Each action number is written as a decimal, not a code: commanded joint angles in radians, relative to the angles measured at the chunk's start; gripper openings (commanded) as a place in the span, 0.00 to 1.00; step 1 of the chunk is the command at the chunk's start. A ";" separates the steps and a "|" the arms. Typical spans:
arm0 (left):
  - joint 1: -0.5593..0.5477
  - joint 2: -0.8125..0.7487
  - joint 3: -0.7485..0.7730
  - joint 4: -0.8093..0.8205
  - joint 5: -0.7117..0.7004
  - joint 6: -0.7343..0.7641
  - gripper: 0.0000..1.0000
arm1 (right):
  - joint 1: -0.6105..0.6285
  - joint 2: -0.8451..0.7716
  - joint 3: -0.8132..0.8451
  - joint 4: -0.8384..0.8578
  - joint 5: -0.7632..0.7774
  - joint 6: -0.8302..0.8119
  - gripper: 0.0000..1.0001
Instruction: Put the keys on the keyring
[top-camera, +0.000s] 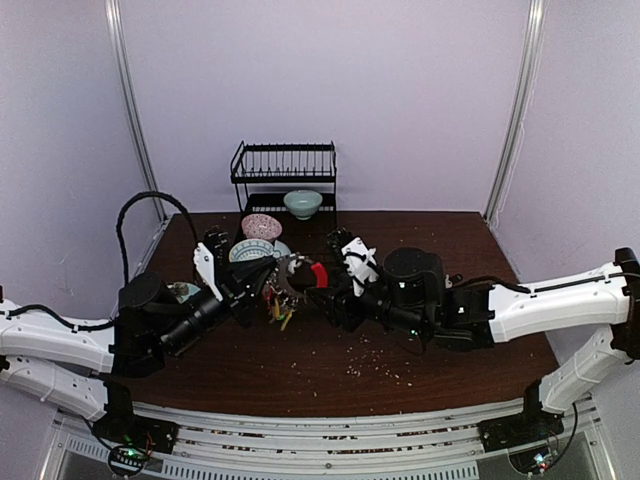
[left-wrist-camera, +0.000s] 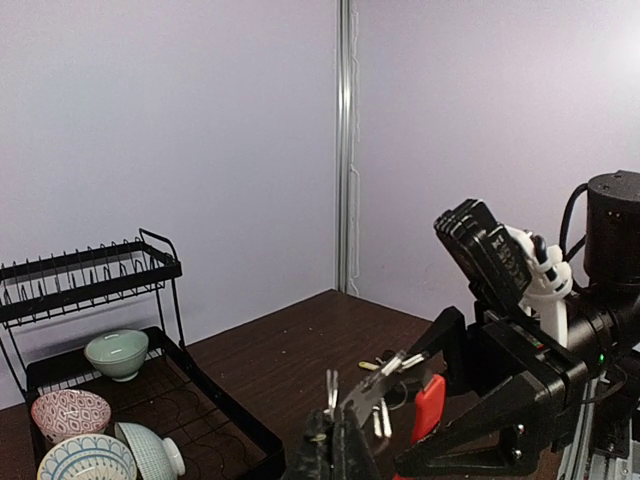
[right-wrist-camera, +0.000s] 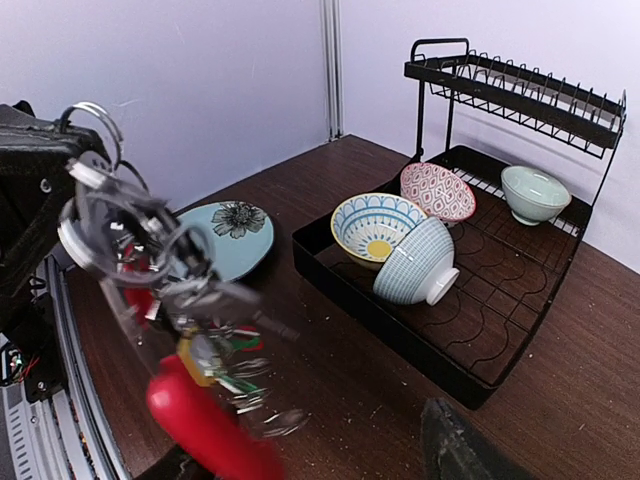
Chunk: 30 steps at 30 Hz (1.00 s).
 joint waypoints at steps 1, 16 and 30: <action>0.000 -0.018 0.003 0.083 -0.002 0.027 0.00 | -0.009 -0.026 0.018 -0.039 -0.019 -0.008 0.64; 0.002 -0.037 -0.016 0.062 -0.019 0.016 0.00 | -0.018 -0.041 0.027 0.004 -0.253 -0.030 0.01; 0.049 -0.084 0.013 -0.159 -0.083 -0.050 0.36 | -0.054 -0.144 0.243 -0.515 -0.348 -0.126 0.00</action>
